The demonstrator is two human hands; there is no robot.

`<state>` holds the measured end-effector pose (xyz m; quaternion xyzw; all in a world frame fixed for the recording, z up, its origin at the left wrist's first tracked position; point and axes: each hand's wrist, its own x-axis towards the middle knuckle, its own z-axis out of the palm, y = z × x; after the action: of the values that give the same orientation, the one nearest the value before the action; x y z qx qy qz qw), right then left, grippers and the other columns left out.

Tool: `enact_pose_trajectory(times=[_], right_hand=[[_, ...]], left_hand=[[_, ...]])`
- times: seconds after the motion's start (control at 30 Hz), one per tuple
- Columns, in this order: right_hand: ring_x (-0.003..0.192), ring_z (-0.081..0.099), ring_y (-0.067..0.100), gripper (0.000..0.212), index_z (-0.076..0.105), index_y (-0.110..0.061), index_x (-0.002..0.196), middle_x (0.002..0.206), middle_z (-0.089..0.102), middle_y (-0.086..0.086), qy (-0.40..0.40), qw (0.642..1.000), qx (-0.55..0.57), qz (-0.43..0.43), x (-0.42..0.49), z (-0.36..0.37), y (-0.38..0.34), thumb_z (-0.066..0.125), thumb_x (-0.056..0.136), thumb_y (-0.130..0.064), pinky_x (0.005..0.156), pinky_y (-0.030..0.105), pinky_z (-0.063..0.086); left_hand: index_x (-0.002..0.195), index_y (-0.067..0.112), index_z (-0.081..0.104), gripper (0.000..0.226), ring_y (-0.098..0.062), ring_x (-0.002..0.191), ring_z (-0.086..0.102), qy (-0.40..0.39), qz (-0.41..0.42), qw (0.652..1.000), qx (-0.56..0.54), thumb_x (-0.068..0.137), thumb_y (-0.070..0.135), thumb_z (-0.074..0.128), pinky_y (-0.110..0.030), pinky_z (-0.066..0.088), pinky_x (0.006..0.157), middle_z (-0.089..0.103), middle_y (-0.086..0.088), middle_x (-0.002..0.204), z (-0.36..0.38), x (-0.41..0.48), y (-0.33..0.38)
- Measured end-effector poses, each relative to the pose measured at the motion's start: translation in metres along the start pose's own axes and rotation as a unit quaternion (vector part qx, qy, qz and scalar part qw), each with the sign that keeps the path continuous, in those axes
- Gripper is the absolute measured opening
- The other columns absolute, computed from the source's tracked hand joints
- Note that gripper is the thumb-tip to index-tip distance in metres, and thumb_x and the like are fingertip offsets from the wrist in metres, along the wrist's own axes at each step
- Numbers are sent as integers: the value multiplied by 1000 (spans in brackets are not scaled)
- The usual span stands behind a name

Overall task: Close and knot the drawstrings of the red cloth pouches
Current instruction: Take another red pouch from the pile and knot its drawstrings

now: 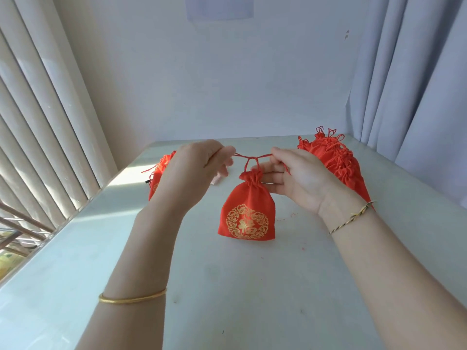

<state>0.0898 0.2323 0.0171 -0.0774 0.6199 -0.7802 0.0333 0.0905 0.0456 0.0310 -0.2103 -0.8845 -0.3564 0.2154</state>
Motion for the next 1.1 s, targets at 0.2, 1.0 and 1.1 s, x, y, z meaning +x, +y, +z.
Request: enact_pose_trajectory(times=[0.2,1.0,1.1], right_hand=[[42,59,9,27,44,-9,69,68,54,10,97,989,-110,17,4,-11,16,41,95,-5,46,21,52],[48,55,21,9,44,-7,90,71,58,16,34,999,-4,-39,-9,24,-4,36,94,-10,42,26,42],[52,55,18,13,45,-7,88,69,57,12,54,990,-93,-90,-8,22,-1,46,85,6,48,26,44]], left_hand=[[57,17,52,46,-12,49,48,32,-89,995,-36,96,40,44,-24,38,51,55,-5,55,-11,-2,-12],[78,9,65,17,-12,58,58,-86,-124,940,-306,92,10,55,-27,52,65,62,2,64,14,1,15],[84,8,65,13,-9,53,60,-53,-147,936,-316,92,10,55,-17,50,54,64,0,64,15,1,17]])
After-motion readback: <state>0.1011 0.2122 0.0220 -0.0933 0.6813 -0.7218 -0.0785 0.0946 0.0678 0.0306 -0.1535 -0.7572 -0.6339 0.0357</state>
